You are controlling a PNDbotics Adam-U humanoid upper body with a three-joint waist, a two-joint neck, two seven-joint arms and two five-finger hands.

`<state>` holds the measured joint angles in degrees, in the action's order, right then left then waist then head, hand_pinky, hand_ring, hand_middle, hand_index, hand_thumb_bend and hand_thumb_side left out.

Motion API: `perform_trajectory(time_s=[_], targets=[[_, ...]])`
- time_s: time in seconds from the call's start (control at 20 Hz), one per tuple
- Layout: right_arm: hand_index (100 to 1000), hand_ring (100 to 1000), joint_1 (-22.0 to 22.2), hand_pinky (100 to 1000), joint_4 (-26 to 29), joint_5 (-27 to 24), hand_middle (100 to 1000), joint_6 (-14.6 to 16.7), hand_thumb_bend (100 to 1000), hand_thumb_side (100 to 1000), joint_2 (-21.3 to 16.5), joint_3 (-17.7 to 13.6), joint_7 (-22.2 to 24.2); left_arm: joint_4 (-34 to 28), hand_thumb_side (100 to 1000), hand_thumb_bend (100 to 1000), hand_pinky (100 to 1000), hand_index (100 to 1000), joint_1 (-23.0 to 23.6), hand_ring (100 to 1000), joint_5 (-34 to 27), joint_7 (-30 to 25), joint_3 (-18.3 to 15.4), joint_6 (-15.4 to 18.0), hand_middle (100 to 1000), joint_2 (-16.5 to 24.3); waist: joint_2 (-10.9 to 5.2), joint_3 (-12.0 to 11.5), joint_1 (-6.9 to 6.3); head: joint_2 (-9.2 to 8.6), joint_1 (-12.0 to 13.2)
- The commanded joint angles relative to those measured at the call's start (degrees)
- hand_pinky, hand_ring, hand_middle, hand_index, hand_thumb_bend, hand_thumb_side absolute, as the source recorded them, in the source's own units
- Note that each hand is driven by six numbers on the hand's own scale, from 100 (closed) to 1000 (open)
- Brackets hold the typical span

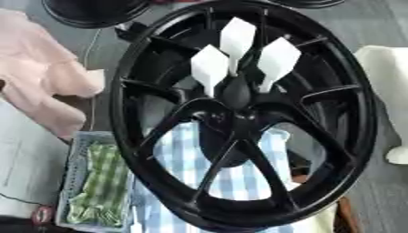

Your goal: Pull the pin out of the wheel hub.

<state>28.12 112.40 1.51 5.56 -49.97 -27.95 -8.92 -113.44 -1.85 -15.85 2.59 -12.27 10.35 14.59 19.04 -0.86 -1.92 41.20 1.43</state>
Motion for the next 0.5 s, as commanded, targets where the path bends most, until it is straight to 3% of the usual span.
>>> perform_trajectory(time_s=[0.05,0.15,0.25,0.3,0.35,0.4,0.45,0.5], targets=[[536,141,1.07,157,1.1,2.83,452,-2.73,100,100,3.43,-0.93,-0.5,-1.16,766,158,870,789,-0.41,702,-0.42,-0.05,-0.33,0.02,668,0.41,-1.15,-0.25,0.21,-0.54,-0.02],[547,166,1.71,189,1.5,4.72,463,-4.63,151,100,6.52,-0.91,-0.36,-1.16,768,159,870,789,-0.45,702,-0.51,-0.15,-0.28,0.0,668,0.29,-1.11,-0.46,0.14,-0.62,-0.16],[583,251,1.97,287,1.54,6.62,493,-6.53,243,100,9.49,-0.89,-0.61,-1.16,768,159,870,789,-0.5,703,-0.61,-0.14,-0.26,-0.1,668,0.18,-1.05,-0.6,0.05,-0.83,-0.26],[646,379,2.1,408,1.59,7.57,550,-7.47,331,100,10.66,-0.86,-0.73,-1.16,767,159,870,789,-0.56,703,-0.65,-0.17,-0.23,-0.12,668,0.18,-1.03,-0.64,0.01,-0.92,-0.31],[731,587,2.2,612,1.52,8.56,635,-8.47,398,100,11.45,-0.83,-0.78,-1.16,767,159,870,789,-0.63,703,-0.69,-0.21,-0.19,-0.13,668,0.18,-1.02,-0.66,-0.02,-0.98,-0.35],[811,749,2.33,733,1.27,9.52,728,-9.43,435,100,11.98,-0.87,-0.67,-1.16,767,159,871,789,-0.67,703,-0.72,-0.27,-0.16,-0.13,668,0.19,-1.02,-0.66,-0.04,-1.07,-0.39],[833,855,2.36,806,1.17,10.47,796,-10.37,450,100,12.39,-0.86,-0.41,-1.16,768,159,871,789,-0.69,703,-0.74,-0.33,-0.13,-0.16,668,0.19,-1.04,-0.67,-0.04,-1.13,-0.48],[889,913,2.32,845,1.41,11.44,830,-11.35,535,161,12.76,-0.8,-0.14,-1.16,768,160,871,789,-0.69,703,-0.77,-0.36,-0.12,-0.22,668,0.14,-1.05,-0.68,-0.02,-1.19,-0.54]])
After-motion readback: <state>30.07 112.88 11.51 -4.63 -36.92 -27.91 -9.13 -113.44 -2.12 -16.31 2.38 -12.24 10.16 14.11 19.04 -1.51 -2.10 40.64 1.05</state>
